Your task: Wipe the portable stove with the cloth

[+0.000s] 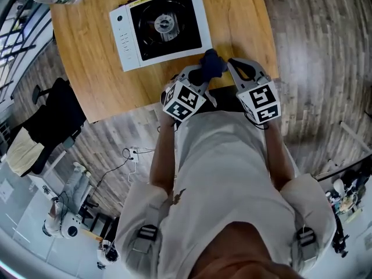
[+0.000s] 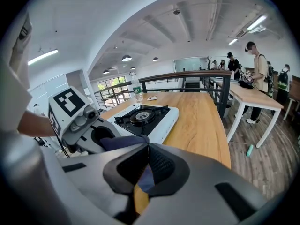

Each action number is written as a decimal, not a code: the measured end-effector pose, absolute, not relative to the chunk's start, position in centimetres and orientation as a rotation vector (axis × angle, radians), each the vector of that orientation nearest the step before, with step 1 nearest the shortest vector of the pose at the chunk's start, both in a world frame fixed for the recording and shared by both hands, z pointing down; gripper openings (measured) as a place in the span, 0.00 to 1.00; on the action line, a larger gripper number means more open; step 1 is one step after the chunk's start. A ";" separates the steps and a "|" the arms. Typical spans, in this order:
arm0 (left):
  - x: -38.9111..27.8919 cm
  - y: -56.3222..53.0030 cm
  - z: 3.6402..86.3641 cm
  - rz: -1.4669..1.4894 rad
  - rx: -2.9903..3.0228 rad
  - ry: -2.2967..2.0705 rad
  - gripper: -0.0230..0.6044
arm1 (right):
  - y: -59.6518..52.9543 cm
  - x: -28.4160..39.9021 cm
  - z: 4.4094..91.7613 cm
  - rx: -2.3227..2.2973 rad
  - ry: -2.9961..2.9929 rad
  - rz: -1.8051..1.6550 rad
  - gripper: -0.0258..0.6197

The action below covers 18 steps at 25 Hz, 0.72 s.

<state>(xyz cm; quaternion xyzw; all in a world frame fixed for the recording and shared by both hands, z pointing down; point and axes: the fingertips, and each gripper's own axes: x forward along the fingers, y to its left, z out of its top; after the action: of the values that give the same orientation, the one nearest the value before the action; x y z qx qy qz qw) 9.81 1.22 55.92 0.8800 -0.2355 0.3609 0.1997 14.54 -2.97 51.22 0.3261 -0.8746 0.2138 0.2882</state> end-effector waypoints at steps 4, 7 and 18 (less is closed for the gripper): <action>9.7 -0.4 57.7 1.027 2.380 -0.747 0.13 | -3.3 14.8 51.7 0.862 -2.342 0.585 0.07; 9.5 -1.4 58.3 1.019 2.336 -0.813 0.13 | -3.4 14.8 51.9 0.850 -2.344 0.578 0.07; 7.9 -3.7 57.8 0.908 2.216 -1.058 0.13 | -3.3 13.6 51.8 0.831 -2.359 0.576 0.07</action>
<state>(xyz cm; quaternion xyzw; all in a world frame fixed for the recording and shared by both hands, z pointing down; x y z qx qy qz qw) 7.86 -3.75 57.77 0.8176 -0.3903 0.3350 0.2590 13.63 -3.34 51.79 0.3105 -0.8815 0.2151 0.2834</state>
